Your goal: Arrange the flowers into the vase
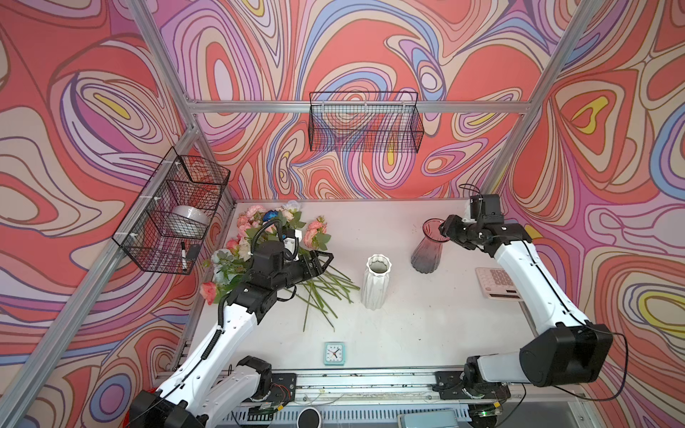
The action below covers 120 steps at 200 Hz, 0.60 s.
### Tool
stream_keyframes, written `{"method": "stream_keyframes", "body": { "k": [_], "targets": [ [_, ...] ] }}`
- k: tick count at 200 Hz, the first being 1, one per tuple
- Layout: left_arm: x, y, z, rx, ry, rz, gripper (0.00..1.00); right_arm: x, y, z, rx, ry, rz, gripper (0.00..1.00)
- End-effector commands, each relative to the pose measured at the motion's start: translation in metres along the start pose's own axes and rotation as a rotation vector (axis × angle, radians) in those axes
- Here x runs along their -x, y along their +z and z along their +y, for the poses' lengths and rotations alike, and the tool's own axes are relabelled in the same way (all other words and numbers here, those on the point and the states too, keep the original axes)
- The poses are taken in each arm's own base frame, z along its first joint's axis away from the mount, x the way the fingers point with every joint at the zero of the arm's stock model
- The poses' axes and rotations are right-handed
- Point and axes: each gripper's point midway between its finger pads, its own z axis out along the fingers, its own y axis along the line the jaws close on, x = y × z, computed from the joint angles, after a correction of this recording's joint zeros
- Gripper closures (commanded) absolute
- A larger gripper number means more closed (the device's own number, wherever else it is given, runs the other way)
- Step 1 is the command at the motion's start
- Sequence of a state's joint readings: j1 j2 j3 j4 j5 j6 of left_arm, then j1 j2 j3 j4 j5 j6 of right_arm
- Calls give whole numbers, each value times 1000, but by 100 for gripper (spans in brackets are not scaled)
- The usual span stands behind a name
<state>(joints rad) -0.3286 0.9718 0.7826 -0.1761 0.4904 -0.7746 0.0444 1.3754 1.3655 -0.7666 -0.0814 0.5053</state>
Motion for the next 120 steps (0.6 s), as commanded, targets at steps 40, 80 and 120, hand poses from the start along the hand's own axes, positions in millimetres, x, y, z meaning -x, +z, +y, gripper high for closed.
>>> {"method": "stream_keyframes", "body": {
  "k": [40, 80, 120],
  "targets": [
    [-1, -5, 19, 136, 7, 10, 21, -2, -85, 69, 246, -140, -107, 34],
    [-9, 3, 39, 221, -15, 55, 21, -70, -83, 65, 184, -221, 19, 37],
    [-17, 13, 61, 306, -52, 110, 27, -147, -71, 22, 126, -210, 224, 45]
  ]
}}
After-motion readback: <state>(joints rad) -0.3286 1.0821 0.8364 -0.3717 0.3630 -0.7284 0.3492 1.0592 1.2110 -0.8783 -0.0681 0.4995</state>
